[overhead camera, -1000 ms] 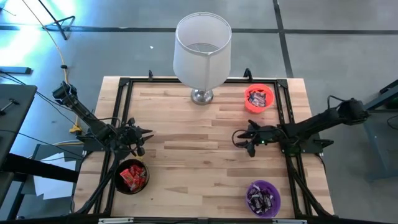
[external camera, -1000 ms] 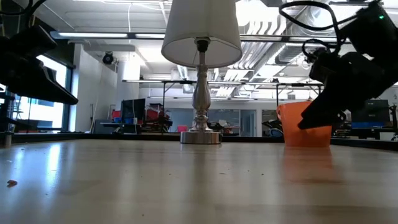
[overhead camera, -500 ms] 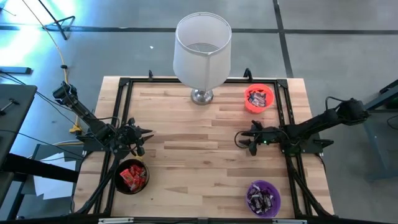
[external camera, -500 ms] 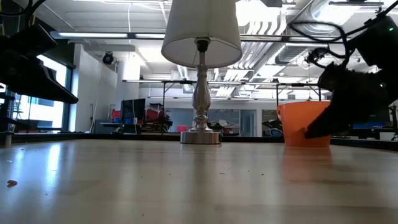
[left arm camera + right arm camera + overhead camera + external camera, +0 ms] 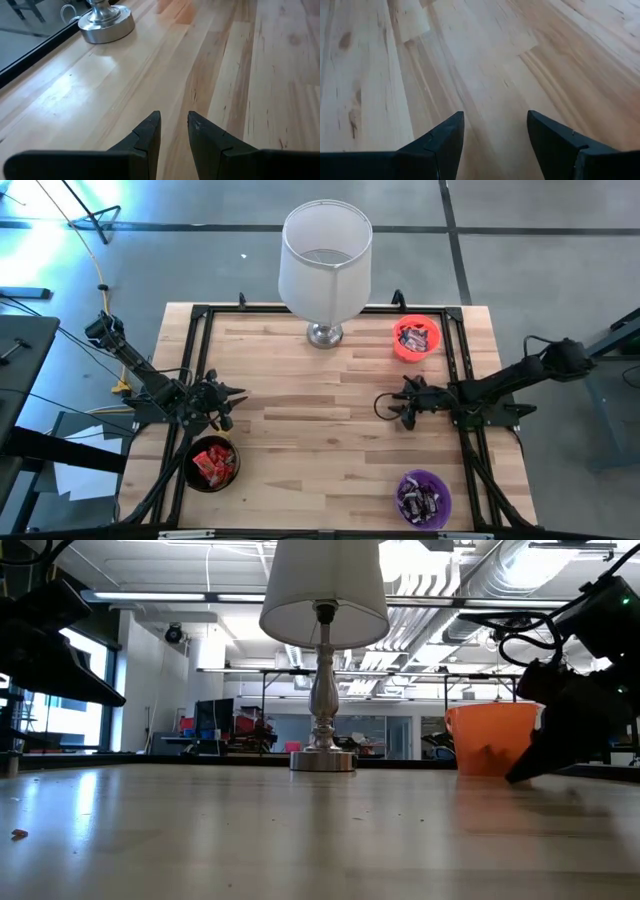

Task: Sort candy
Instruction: Return to Home Position

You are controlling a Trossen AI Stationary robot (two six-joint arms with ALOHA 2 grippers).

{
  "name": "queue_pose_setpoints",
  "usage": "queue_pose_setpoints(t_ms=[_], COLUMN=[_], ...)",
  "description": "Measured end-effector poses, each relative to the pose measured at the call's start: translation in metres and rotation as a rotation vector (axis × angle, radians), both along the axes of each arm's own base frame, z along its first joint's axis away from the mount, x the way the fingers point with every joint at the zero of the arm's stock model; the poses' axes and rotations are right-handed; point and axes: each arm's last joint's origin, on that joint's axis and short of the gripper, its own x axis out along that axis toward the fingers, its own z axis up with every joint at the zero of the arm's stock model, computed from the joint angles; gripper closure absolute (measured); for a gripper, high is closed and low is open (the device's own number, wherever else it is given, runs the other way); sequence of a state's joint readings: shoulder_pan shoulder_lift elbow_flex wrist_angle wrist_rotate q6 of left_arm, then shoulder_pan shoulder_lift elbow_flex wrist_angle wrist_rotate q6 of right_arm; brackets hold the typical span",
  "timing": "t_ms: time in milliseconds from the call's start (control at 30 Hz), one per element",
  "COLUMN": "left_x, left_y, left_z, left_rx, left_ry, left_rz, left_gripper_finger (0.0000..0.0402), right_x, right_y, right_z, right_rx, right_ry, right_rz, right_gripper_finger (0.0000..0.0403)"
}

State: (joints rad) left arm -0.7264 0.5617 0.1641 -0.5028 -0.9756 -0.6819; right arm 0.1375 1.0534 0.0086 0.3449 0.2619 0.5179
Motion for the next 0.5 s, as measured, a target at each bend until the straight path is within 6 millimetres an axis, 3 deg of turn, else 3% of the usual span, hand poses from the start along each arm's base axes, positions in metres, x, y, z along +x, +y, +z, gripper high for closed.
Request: queue_pose_setpoints(t_ms=[200,500], left_x=[0.000,0.000], left_y=[0.000,0.000], left_z=[0.000,0.000], left_rx=[-0.017,0.010], left_ry=[-0.008,0.005], left_rz=[0.009,-0.005], left_gripper_finger=[0.0316,0.0316], right_x=[-0.004,-0.014], right_y=[0.000,-0.002], right_z=[0.014,0.047], right_rx=[0.021,0.058], right_ry=[-0.085,-0.368], right_rz=[0.004,0.001], right_gripper_finger=[0.0192,0.0192])
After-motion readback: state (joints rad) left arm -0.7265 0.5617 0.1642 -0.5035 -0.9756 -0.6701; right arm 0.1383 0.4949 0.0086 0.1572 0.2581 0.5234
